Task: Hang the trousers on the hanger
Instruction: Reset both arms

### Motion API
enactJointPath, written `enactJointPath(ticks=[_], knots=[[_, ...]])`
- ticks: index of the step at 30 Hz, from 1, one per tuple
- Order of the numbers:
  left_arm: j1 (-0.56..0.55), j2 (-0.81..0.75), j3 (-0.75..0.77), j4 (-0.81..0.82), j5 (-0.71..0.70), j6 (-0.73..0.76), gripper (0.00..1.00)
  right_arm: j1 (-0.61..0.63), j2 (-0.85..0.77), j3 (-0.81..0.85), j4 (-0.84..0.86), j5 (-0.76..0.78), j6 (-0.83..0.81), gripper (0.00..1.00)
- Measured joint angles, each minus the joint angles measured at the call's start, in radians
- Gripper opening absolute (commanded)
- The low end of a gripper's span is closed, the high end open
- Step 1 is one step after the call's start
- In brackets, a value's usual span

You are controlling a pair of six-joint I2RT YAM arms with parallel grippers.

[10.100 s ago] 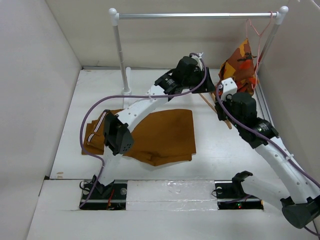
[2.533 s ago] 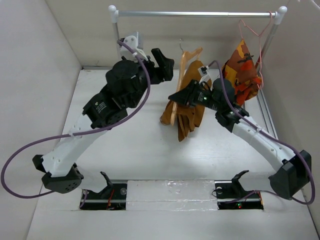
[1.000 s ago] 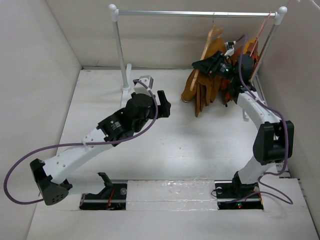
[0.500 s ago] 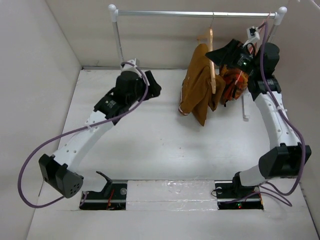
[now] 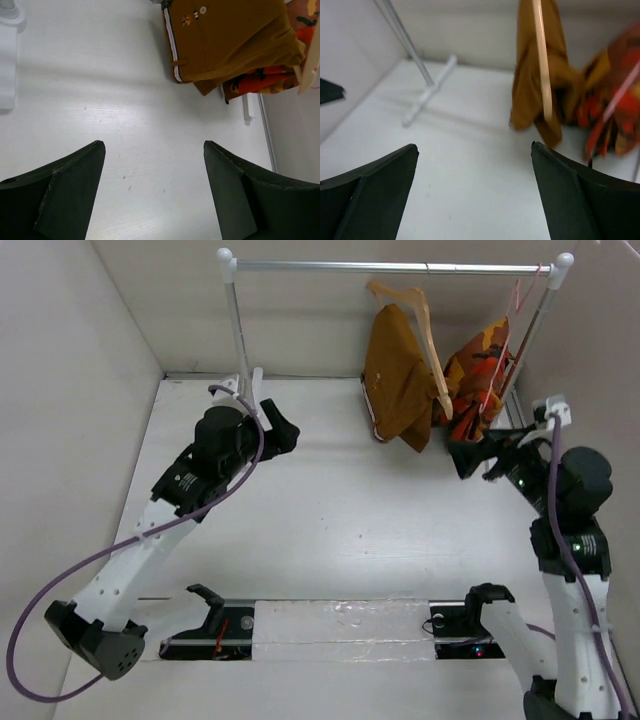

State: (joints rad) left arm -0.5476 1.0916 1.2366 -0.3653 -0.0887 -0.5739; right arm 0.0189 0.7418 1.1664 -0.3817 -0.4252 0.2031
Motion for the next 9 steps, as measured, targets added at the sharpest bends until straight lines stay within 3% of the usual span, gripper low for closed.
enactJointPath(ticks=[5,9], knots=[[0.0,-0.128,-0.153,-0.023,-0.038,-0.016,0.73,0.0,-0.242,-0.237,-0.222,0.1,-0.036,1.0],[0.0,-0.206,-0.33,-0.025,-0.013,-0.049,0.74,-0.001,-0.382,-0.331,-0.339,0.126,-0.042,1.0]])
